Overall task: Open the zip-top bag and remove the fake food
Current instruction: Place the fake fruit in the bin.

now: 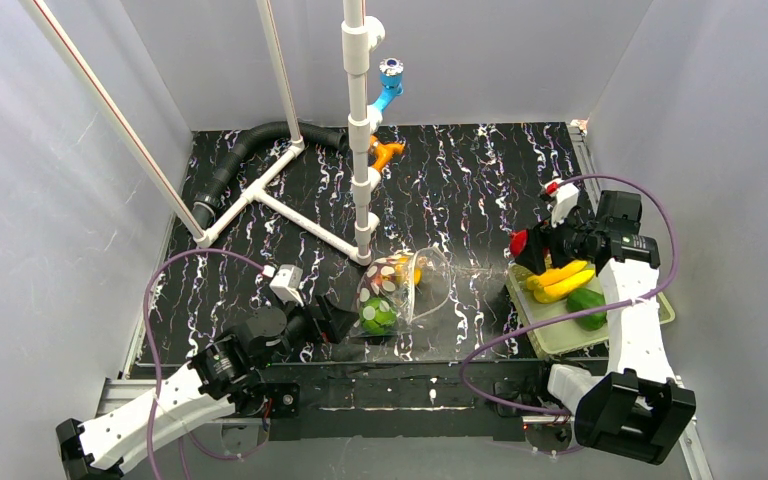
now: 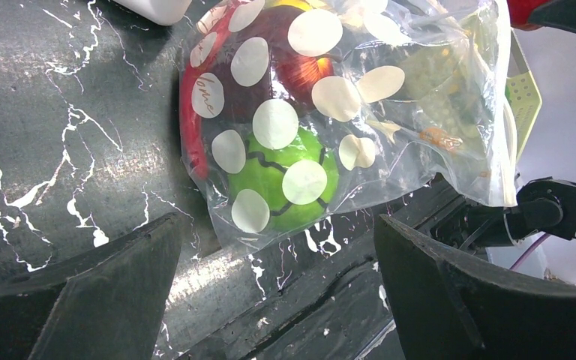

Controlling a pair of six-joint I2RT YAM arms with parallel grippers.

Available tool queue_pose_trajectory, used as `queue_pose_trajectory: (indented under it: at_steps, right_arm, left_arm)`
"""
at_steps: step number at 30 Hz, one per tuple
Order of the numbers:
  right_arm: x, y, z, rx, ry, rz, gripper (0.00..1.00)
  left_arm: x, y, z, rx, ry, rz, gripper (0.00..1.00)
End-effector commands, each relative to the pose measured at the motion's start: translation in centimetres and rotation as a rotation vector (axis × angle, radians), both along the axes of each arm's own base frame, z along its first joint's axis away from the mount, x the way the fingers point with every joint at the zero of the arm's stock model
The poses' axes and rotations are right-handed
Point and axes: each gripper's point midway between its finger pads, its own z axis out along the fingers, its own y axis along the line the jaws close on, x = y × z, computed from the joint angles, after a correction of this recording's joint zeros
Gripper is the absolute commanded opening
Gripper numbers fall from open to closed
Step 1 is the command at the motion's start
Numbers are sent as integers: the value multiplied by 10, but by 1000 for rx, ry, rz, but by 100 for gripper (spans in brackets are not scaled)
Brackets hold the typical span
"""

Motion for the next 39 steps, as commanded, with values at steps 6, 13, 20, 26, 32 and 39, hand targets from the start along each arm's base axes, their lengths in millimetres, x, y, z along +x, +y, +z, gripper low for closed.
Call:
queue_pose_trajectory:
  at_steps: [6,13,20,26,32,39]
  right_arm:
    - [10,-21,0,-27,-10,-91,21]
    - [13,-35,-4,-50,6,-147,21]
    - [14,-47,-7,-63,15,-191,21]
    - [15,-58,-11,-78,37,-229,21]
    - [17,-73,-18,-107,63,-297,21]
    - [19,-100,-31,-192,113,-399,22]
  left_arm:
    - [1,5,7,-1,-22,16,98]
    - [0,6,6,2,-19,17,98]
    - [0,7,7,-1,-24,20,98]
    - [0,8,8,-5,-24,21,98]
    - [0,8,9,-6,-31,21,98]
    - [-1,10,9,-5,-30,22,98]
